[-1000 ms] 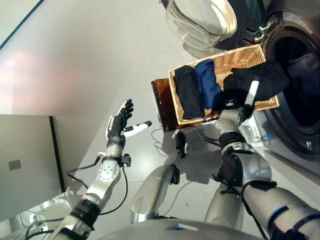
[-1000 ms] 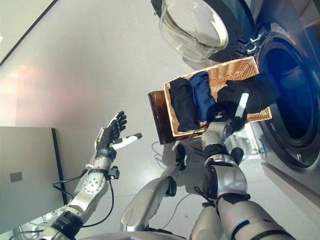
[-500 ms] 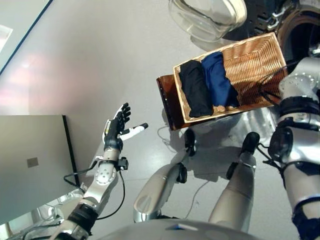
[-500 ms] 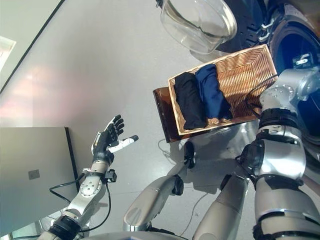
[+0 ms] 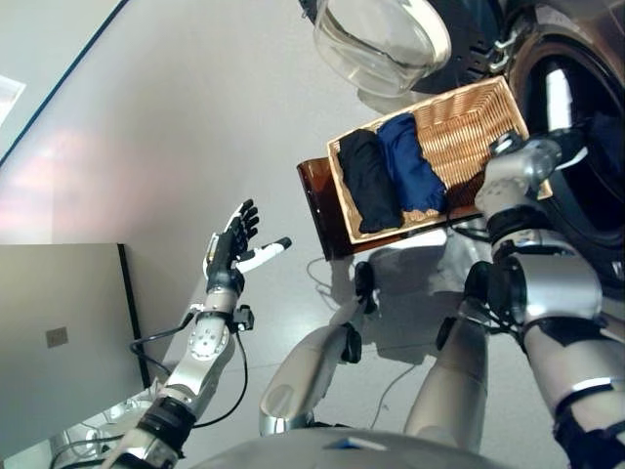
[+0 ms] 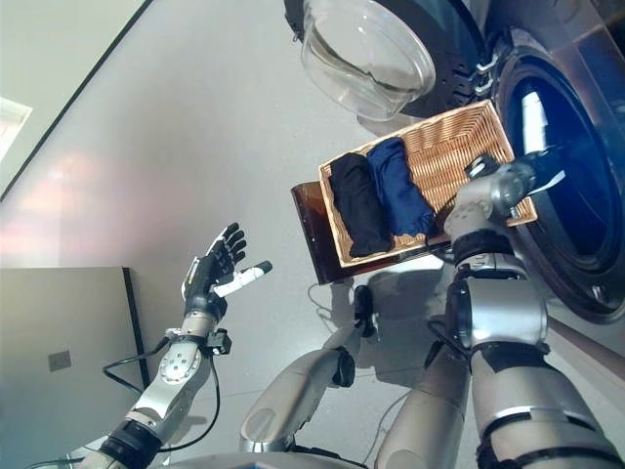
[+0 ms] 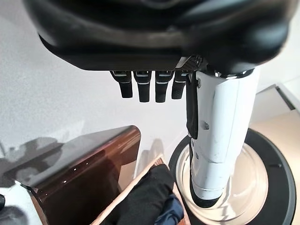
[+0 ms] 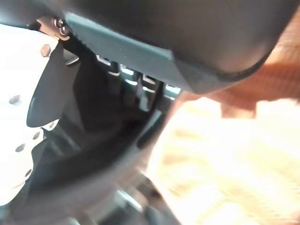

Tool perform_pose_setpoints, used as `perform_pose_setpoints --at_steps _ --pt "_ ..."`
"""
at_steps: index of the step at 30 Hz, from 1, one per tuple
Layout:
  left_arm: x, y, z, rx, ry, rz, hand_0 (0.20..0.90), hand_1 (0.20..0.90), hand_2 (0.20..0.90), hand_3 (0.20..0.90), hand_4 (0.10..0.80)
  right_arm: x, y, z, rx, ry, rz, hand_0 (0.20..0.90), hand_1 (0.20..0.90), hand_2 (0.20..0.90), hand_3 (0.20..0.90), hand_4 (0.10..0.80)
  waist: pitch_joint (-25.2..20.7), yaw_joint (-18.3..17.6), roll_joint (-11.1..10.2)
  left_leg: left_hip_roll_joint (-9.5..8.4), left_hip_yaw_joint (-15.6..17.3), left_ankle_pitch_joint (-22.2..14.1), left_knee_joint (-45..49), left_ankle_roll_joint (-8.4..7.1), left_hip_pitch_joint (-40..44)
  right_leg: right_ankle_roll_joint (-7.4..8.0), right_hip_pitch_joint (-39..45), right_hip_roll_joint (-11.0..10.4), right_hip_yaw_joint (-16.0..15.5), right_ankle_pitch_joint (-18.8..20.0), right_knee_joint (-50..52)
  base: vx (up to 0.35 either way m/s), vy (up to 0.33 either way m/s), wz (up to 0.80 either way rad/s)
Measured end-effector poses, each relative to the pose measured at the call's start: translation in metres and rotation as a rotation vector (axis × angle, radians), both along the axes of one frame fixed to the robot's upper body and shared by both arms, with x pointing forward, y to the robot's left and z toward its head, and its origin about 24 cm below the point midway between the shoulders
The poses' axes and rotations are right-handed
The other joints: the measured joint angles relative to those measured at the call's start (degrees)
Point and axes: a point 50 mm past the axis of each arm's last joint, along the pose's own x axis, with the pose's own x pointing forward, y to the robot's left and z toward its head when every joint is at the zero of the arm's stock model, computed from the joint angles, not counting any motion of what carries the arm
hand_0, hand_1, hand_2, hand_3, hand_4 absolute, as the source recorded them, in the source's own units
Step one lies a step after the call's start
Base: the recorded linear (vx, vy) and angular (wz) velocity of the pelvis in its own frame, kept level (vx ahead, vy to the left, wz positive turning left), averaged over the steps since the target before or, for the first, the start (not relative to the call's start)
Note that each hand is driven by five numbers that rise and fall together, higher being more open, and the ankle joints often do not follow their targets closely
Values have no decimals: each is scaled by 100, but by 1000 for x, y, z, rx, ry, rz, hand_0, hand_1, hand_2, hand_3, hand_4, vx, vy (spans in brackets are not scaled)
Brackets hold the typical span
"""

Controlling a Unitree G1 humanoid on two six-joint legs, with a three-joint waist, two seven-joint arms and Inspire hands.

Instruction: Pick up the clothes and place them into the washing machine

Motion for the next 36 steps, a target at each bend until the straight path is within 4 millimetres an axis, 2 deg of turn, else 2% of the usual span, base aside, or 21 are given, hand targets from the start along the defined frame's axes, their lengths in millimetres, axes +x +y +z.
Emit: perform_pose_setpoints --at_steps 2,6,8,10,15,18,20,24,36 --pt "-1 2 0 0 2 10 900 900 900 900 800 1 6 -12 -115 132 54 900 900 900 900 800 -20 11 -128 14 -22 -12 38 -14 -1 -7 12 18 -20 -5 15 -25 -53 4" --pt "-3 9 -2 7 7 39 900 900 900 900 800 0 14 -40 -391 405 193 900 900 900 900 800 -34 16 -547 32 -130 -16 86 -25 -3 -30 122 10 -152 -16 -1 -16 -46 10" --pt "-4 11 -2 11 8 43 900 900 900 900 800 -2 14 -48 -429 483 219 900 900 900 900 800 -32 41 -701 27 -151 -12 88 -30 -6 -31 148 -3 -162 -16 -15 -1 -6 13" --pt "-3 11 -1 11 7 43 900 900 900 900 800 -5 11 -54 -527 573 232 900 900 900 900 800 -24 23 -721 13 -265 -5 93 -39 -7 -30 237 -14 -247 -16 -58 2 8 20" --pt "-3 13 2 29 -6 51 900 900 900 900 800 -8 9 -61 -644 678 254 900 900 900 900 800 -5 129 -747 17 -345 2 88 -49 -22 -31 312 -13 -308 -16 -129 4 0 10" --pt "-2 14 6 30 -25 49 900 900 900 900 800 -10 7 -63 -671 715 264 900 900 900 900 800 7 206 -764 17 -392 2 82 -50 -54 -30 322 -20 -386 -20 -142 26 26 10" --pt "1 15 18 35 -80 50 900 900 900 900 800 -12 3 -65 -689 745 267 900 900 900 900 800 14 215 -775 21 -485 28 97 -80 -169 -32 318 -28 -505 -17 -186 8 31 25" --pt "9 16 30 41 -130 64 900 900 900 900 800 -16 -1 -70 -708 789 266 900 900 900 900 800 35 345 -804 19 -575 29 111 -82 -241 -35 316 -42 -603 -18 -209 13 17 12" --pt "14 23 40 51 -177 123 900 900 900 900 800 -13 0 -65 -747 789 268 900 900 900 900 800 149 611 -900 3 -759 30 231 -116 -681 -67 78 -86 -847 -70 -193 17 17 10"
